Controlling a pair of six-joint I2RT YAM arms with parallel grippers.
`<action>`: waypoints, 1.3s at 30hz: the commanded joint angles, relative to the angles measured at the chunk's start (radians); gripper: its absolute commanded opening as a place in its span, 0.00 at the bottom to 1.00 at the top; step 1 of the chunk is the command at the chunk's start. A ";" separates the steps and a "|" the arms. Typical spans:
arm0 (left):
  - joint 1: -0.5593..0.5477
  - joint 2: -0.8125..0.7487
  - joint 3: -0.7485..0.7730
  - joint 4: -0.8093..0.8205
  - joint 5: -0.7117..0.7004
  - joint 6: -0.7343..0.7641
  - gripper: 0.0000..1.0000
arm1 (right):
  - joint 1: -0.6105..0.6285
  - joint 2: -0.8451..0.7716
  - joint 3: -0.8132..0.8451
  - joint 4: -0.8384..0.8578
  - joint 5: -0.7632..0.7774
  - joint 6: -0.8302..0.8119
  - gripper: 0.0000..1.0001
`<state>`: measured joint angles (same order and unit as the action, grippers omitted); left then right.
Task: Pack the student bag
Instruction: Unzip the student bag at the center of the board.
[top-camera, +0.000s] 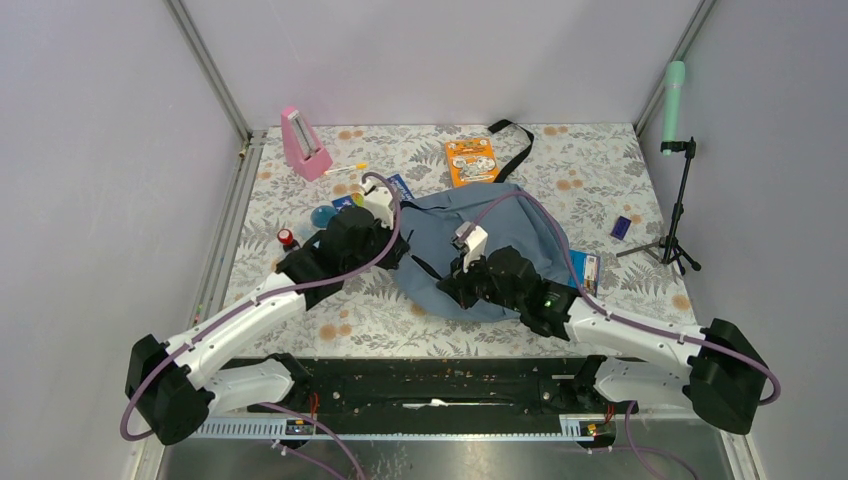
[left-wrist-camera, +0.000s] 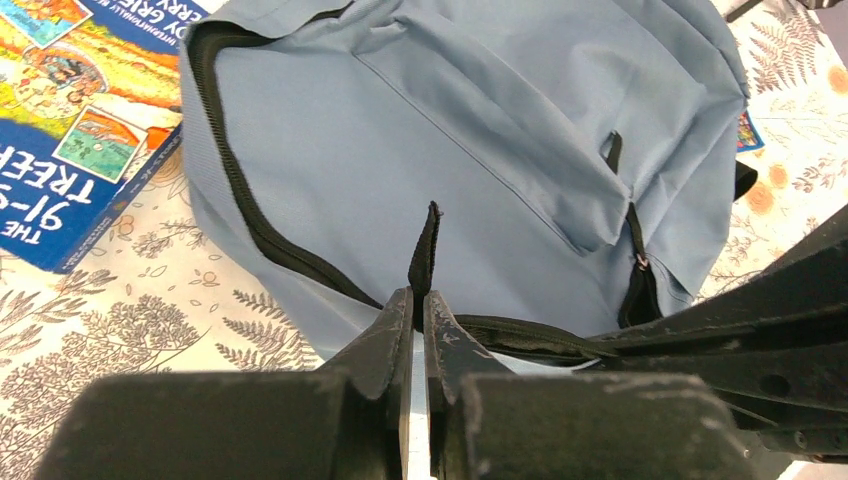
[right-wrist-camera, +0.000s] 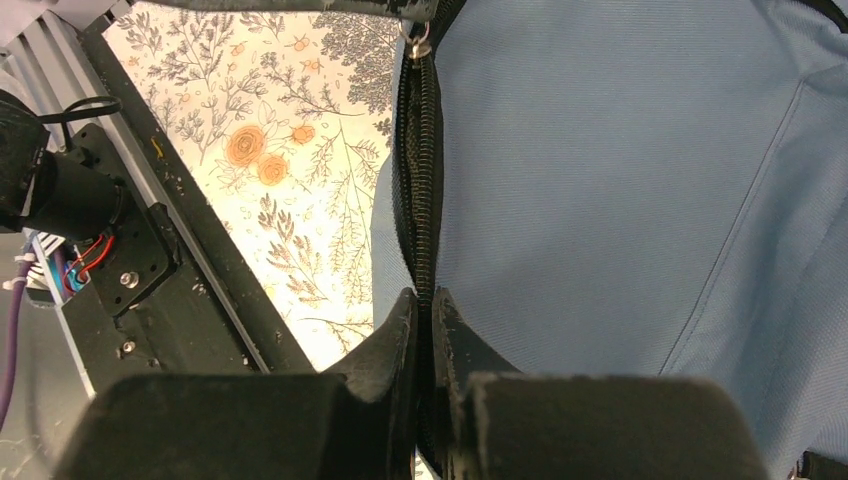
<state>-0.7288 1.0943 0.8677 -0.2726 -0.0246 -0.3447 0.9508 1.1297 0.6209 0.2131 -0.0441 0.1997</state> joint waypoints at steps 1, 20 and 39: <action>0.041 -0.016 0.016 0.058 -0.052 -0.016 0.00 | 0.023 -0.047 -0.018 -0.023 -0.034 0.034 0.00; 0.163 0.008 0.007 0.070 -0.016 -0.047 0.00 | 0.067 -0.171 -0.009 -0.232 -0.106 0.019 0.00; 0.227 0.094 0.009 0.069 0.018 -0.077 0.00 | 0.105 -0.294 0.024 -0.368 -0.138 0.029 0.03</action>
<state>-0.5243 1.1877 0.8673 -0.2909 0.0162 -0.4198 1.0348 0.8734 0.6025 -0.1078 -0.1253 0.2161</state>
